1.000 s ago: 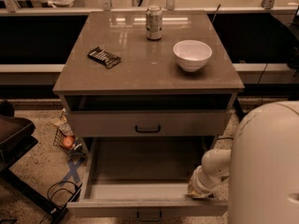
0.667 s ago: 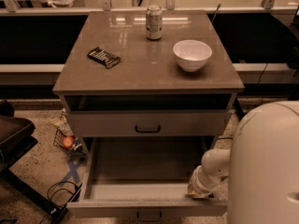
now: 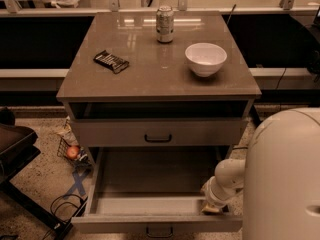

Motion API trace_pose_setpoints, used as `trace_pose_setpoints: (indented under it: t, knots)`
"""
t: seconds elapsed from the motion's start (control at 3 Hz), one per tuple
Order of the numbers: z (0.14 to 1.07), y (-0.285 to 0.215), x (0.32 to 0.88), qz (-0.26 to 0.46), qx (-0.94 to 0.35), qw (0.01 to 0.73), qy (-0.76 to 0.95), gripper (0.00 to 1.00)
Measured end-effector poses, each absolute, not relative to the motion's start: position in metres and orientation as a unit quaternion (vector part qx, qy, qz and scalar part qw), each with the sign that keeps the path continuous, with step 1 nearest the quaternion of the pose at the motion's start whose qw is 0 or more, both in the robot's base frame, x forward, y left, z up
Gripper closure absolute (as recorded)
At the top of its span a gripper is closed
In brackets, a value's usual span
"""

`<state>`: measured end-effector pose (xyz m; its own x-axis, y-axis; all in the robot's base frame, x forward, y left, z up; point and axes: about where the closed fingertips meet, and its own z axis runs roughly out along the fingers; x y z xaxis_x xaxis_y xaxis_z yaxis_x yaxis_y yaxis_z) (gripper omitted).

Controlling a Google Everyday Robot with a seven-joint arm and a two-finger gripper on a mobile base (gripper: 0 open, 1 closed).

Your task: Open middle drawer

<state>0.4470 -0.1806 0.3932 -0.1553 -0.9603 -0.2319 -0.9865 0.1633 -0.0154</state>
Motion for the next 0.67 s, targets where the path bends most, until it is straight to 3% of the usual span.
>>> trace_pose_setpoints:
  t: [0.33, 0.67]
  knots:
    - [0.3926, -0.1803, 0.4463, 0.07, -0.643, 0.093, 0.757, 0.0]
    - [0.3925, -0.1802, 0.4463, 0.07, -0.643, 0.093, 0.757, 0.0]
